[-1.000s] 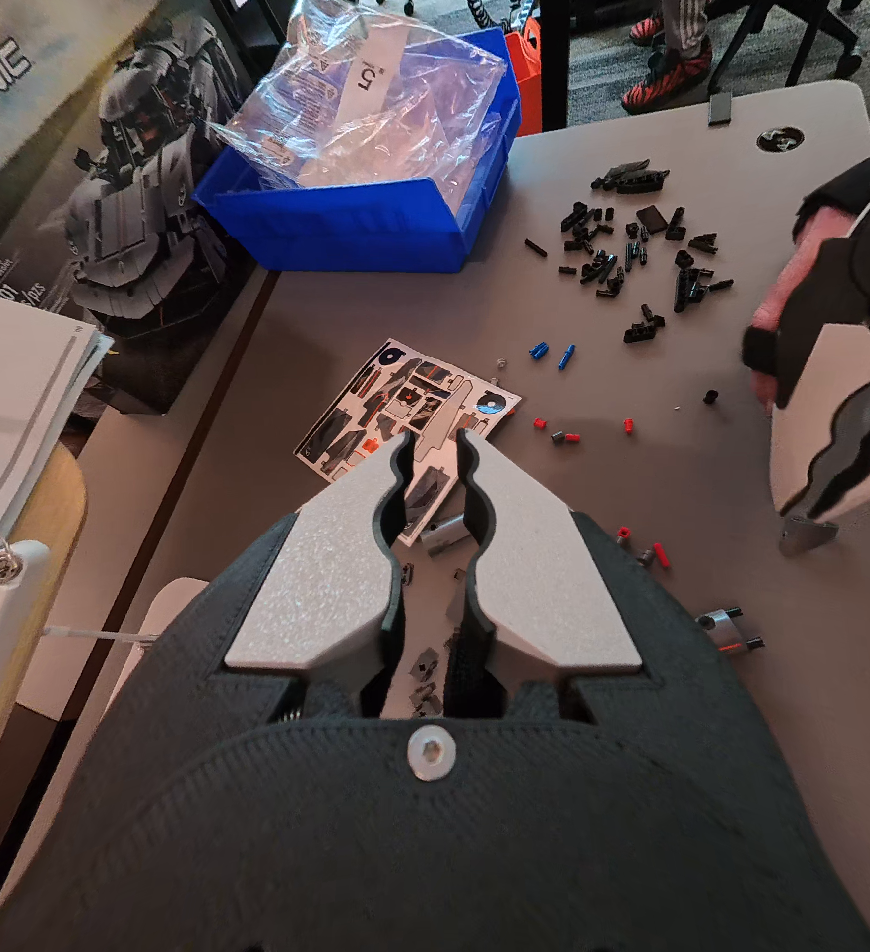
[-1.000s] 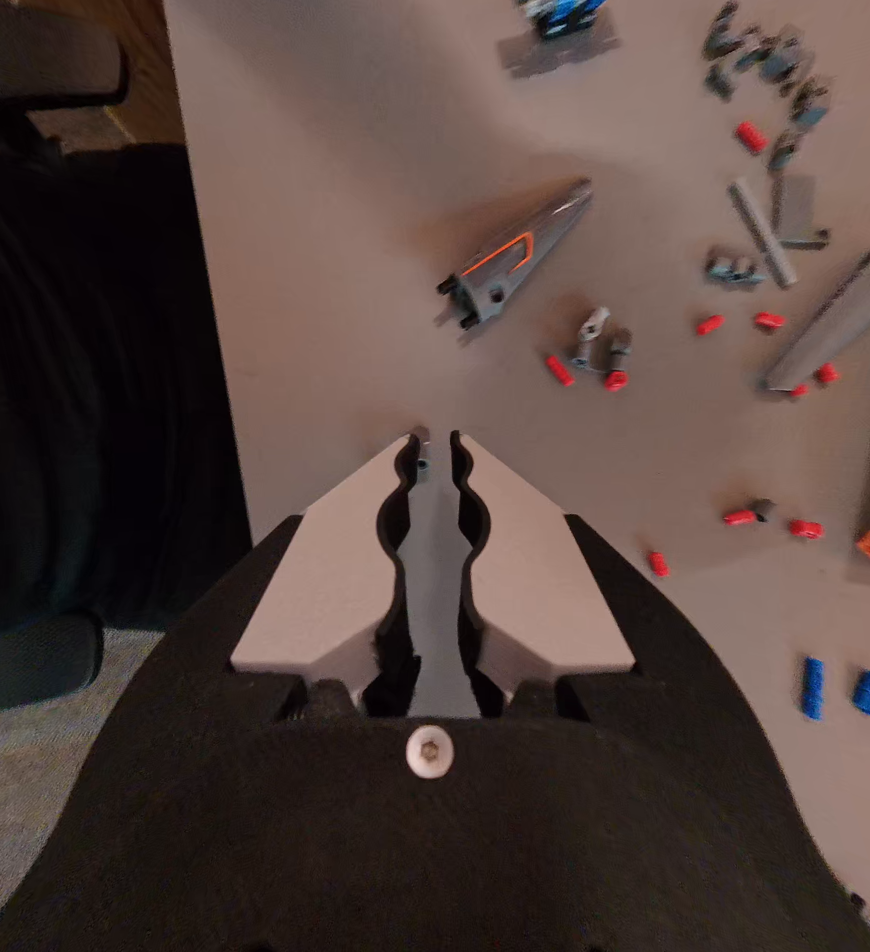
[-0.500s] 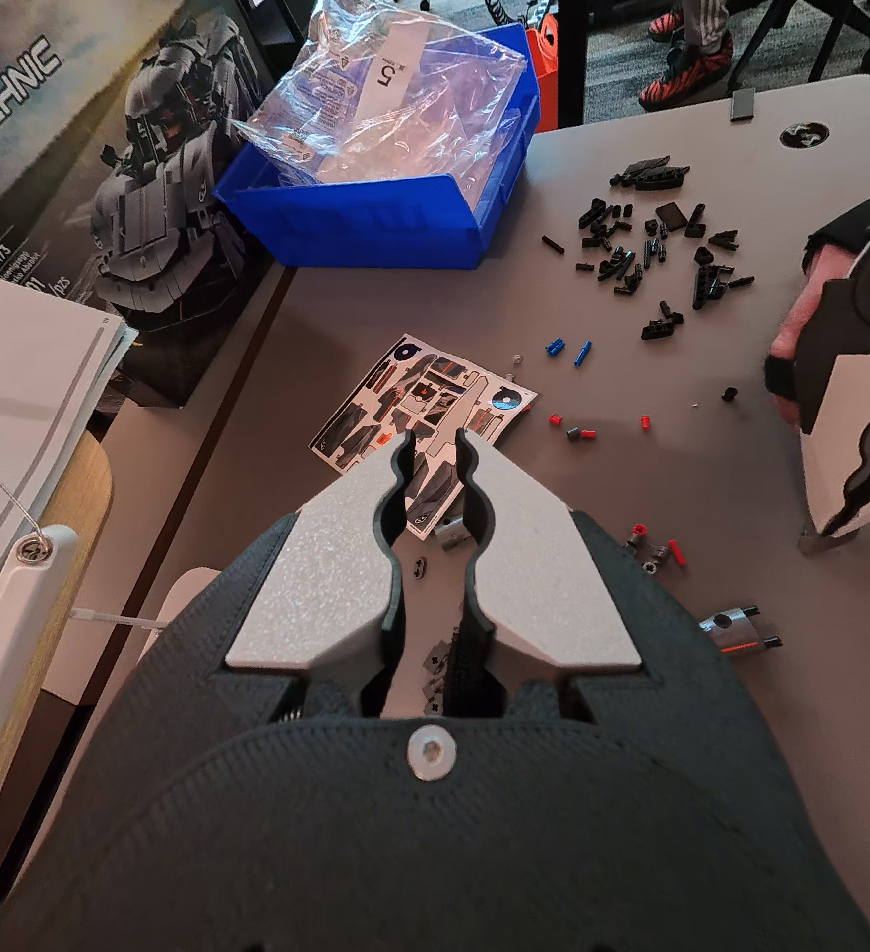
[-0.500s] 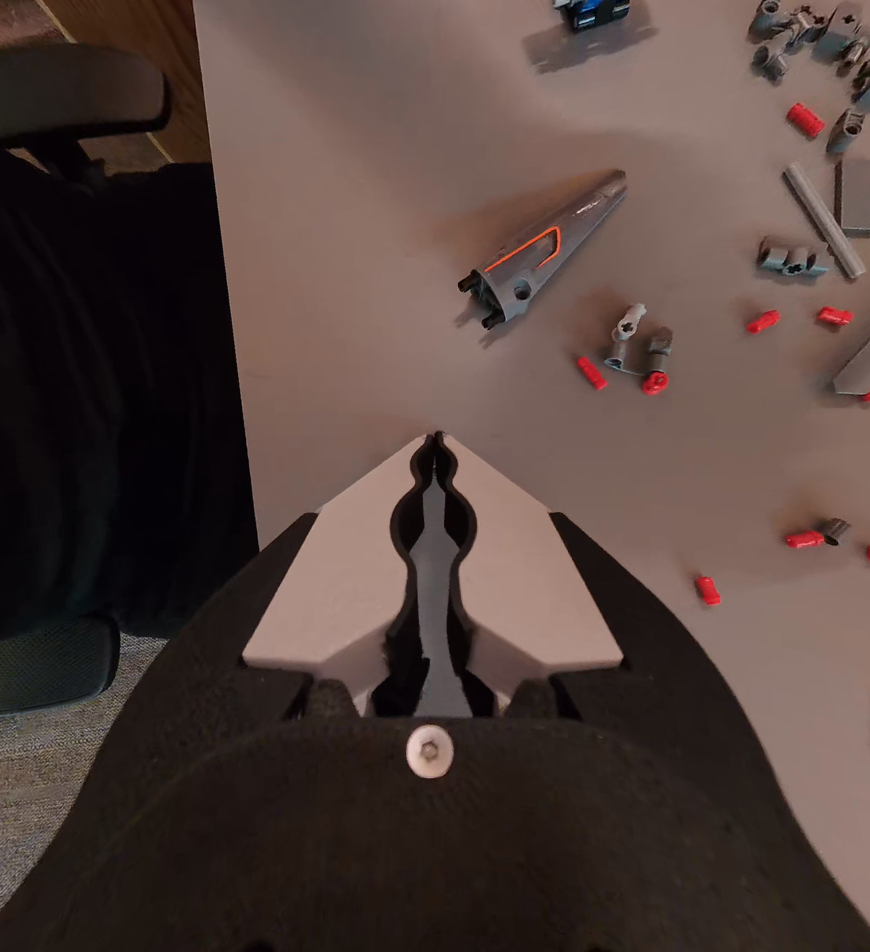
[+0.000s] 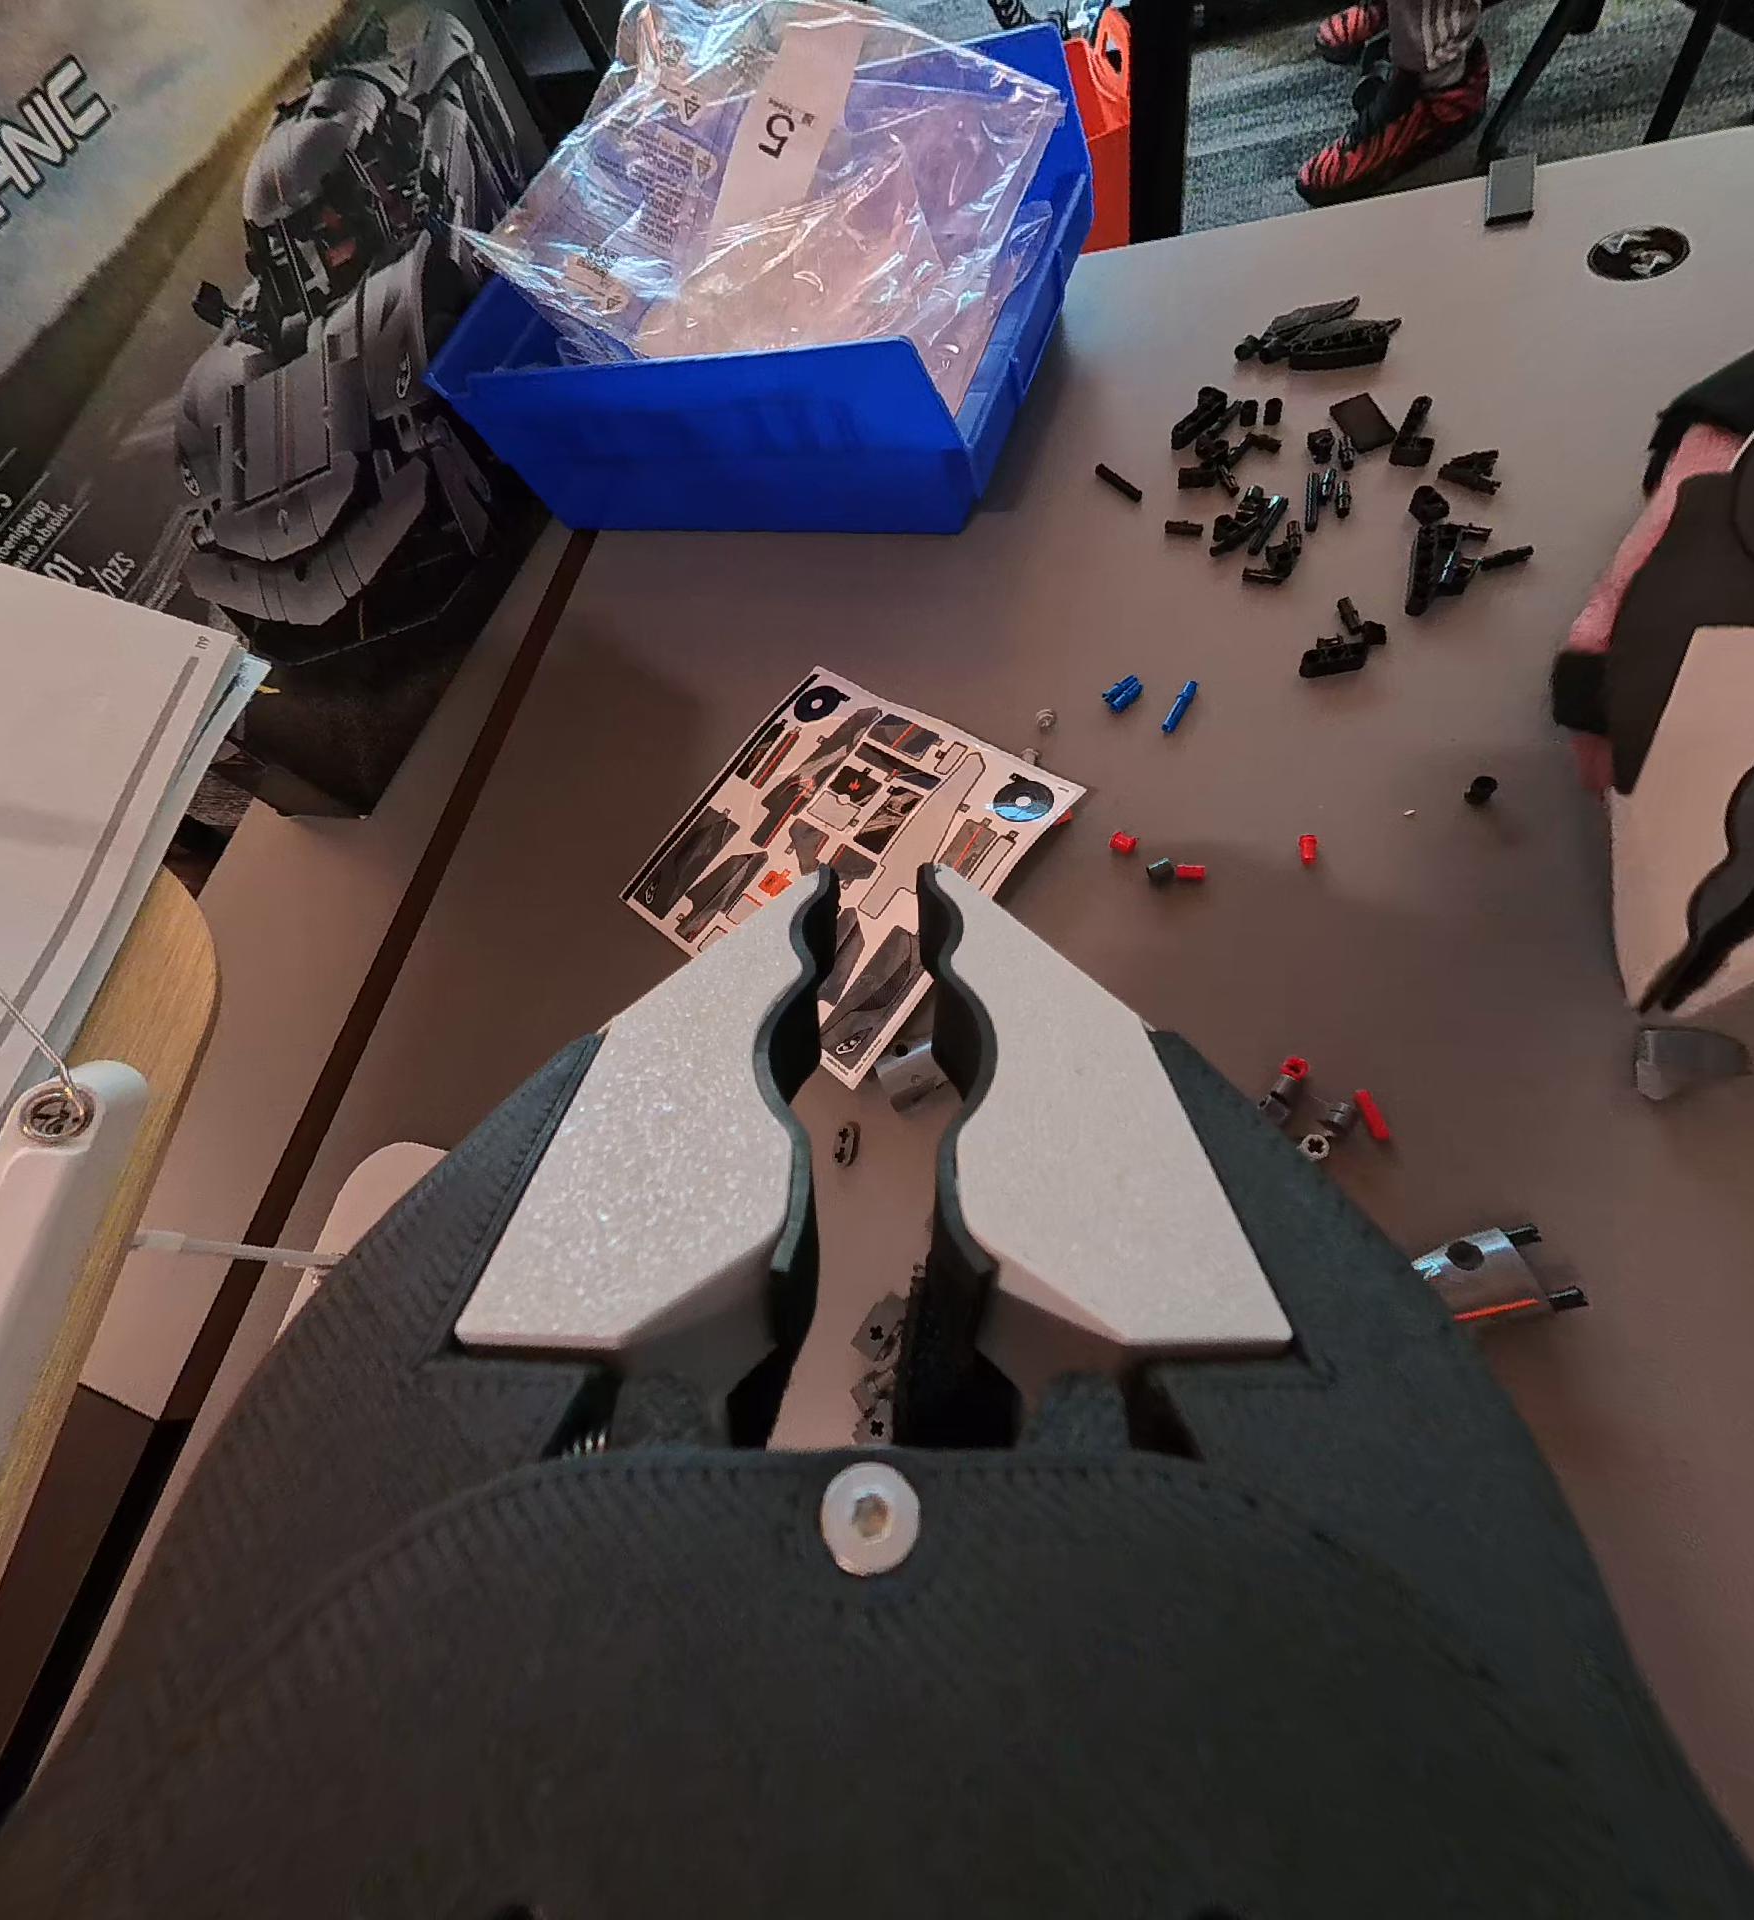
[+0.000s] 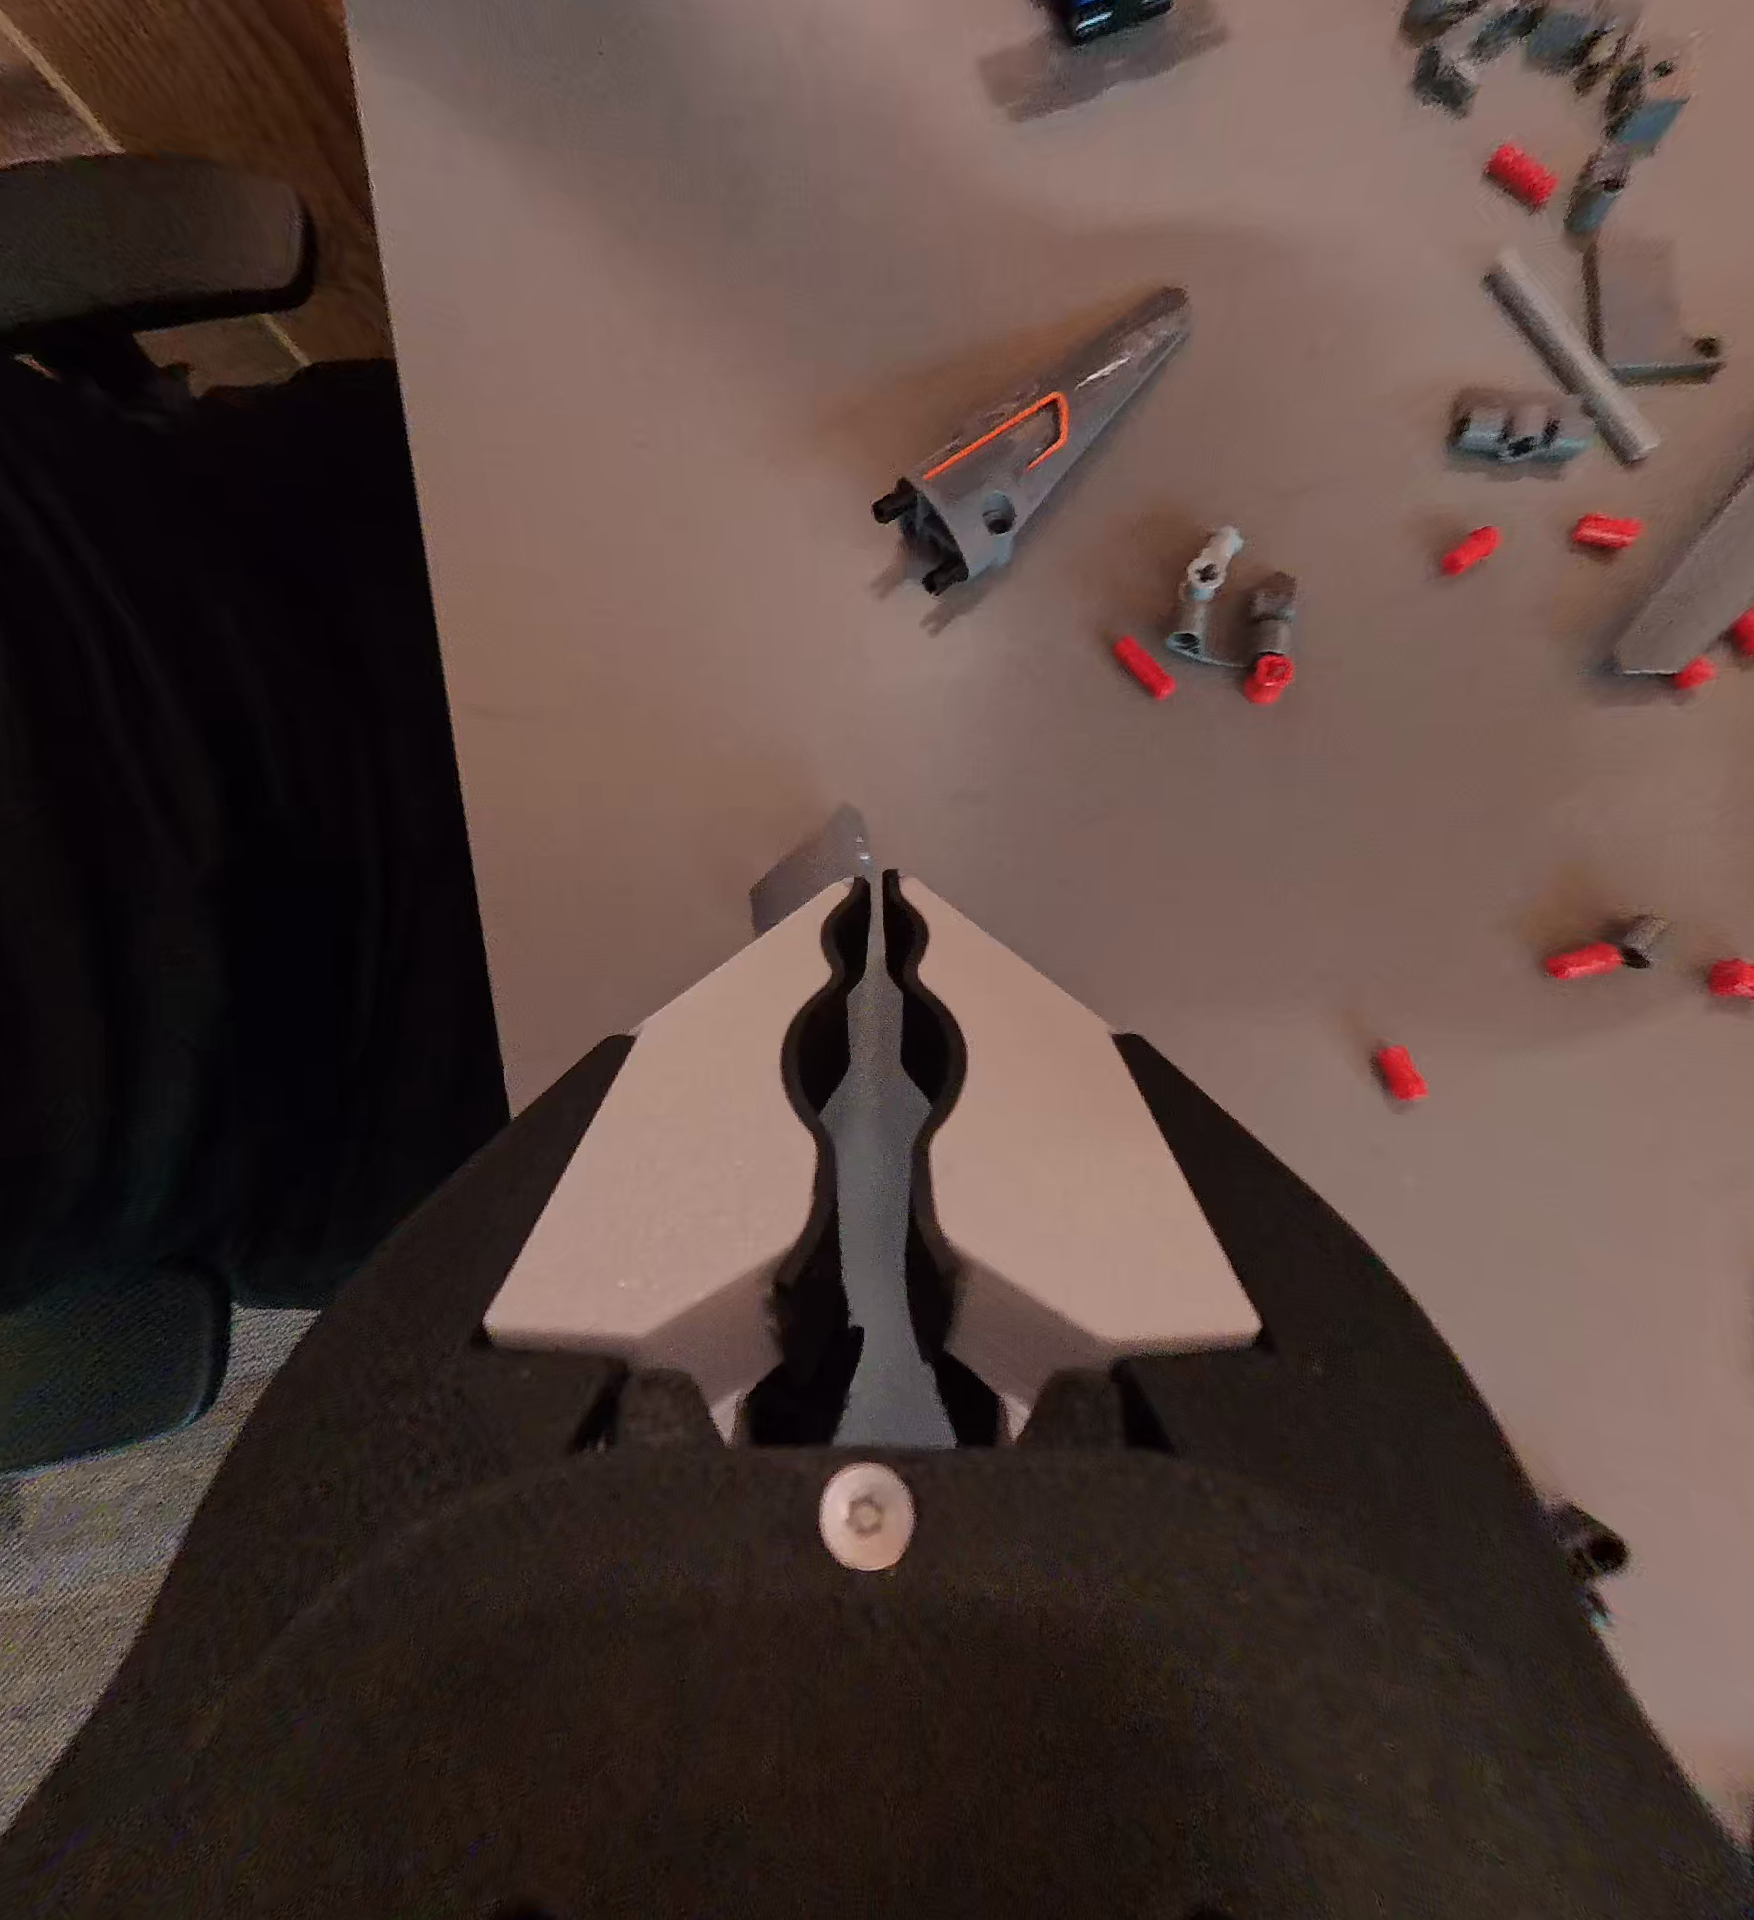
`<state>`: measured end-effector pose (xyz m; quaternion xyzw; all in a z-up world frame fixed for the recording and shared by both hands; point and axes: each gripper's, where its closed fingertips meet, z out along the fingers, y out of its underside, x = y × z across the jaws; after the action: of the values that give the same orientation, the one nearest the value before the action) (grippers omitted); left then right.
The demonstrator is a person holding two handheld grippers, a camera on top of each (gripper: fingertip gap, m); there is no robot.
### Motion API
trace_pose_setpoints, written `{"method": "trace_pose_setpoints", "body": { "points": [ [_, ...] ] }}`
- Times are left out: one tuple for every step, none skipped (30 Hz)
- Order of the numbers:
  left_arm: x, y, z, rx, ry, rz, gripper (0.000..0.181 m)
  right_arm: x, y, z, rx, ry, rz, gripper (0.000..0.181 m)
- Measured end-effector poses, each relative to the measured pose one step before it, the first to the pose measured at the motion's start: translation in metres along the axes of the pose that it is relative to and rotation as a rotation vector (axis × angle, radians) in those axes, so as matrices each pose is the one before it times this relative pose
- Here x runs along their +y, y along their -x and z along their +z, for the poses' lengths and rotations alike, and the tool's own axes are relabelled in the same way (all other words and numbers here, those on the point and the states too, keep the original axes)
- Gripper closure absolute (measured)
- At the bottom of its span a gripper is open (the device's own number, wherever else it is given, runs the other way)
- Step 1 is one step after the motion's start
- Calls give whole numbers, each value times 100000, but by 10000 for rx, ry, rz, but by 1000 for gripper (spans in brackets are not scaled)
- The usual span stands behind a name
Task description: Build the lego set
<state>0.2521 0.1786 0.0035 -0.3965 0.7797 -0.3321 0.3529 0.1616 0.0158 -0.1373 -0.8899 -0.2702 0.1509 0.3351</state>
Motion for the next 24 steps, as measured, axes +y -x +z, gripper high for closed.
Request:
{"method": "trace_pose_setpoints", "body": {
  "points": [
    [29, 37, 23, -7, 8, -8, 169, -269, -399, -431, 204, -144, 11, 179],
    [31, 55, 15, -22, 6, -6, 169, -419, -597, -523, 244, -237, 64, 177],
    [2, 87, 15, -28, 8, 1, 169, -461, -837, -572, 306, -251, 118, 171],
    [-44, 97, -12, -37, -8, -4, 169, -483, -1166, -587, 423, -235, 148, 163],
    [-43, 76, -6, -28, -23, 3, 169, -504, -1557, -552, 575, -226, 146, 154],
    [-4, 33, 11, -15, -5, 33, 169, -496, -1920, -477, 704, -214, 139, 150],
    [47, 45, 56, -36, 4, 69, 168, -488, -2139, -371, 744, -213, 162, 148],
    [27, -52, 126, -8, -30, 144, 168, -426, -1947, -156, 541, -171, 205, 146],
    [34, -304, 210, 107, -51, 256, 166, -311, -1624, 60, 307, -88, 180, 144],
    [167, -311, 341, 92, 32, 230, 164, -180, -1426, 258, 252, -9, 35, 140],
    [365, -71, 483, -80, 174, 203, 163, -44, -1285, 439, 265, 57, -155, 137],
    [579, -23, 619, -164, 316, 335, 163, 120, -1007, 650, 220, 148, -252, 135],
    [758, -1, 673, -215, 447, 387, 162, 204, -824, 786, 221, 208, -257, 133],
    [699, 69, 669, -270, 429, 385, 161, 188, -628, 862, 238, 208, -321, 131],
    [503, -77, 623, -189, 279, 388, 161, 209, -324, 891, 161, 255, -371, 131],
    [385, -405, 560, 37, 198, 345, 161, 193, -172, 850, 146, 290, -350, 131],
    [380, -368, 507, 67, 195, 191, 160, 120, 11, 801, 108, 274, -364, 131],
    [340, -61, 422, -53, 169, 93, 161, 17, 238, 735, 34, 241, -376, 131],
    [240, 58, 296, -78, 103, 87, 162, -5, 162, 689, 115, 237, -342, 131],
    [128, 8, 172, 11, 28, 36, 162, 69, 75, 654, 189, 273, -335, 133],
    [22, 27, 60, 55, -43, -63, 162, 116, 123, 617, 153, 278, -324, 133],
    [-48, 112, -11, 39, -77, -129, 163, 112, 35, 557, 178, 218, -220, 134],
    [-58, 123, -41, 48, -86, -124, 163, 3, -50, 448, 190, 88, -120, 141],
    [-17, 91, -35, 50, -61, -93, 164, -93, -23, 274, 129, -27, -74, 151]
  ]
}}
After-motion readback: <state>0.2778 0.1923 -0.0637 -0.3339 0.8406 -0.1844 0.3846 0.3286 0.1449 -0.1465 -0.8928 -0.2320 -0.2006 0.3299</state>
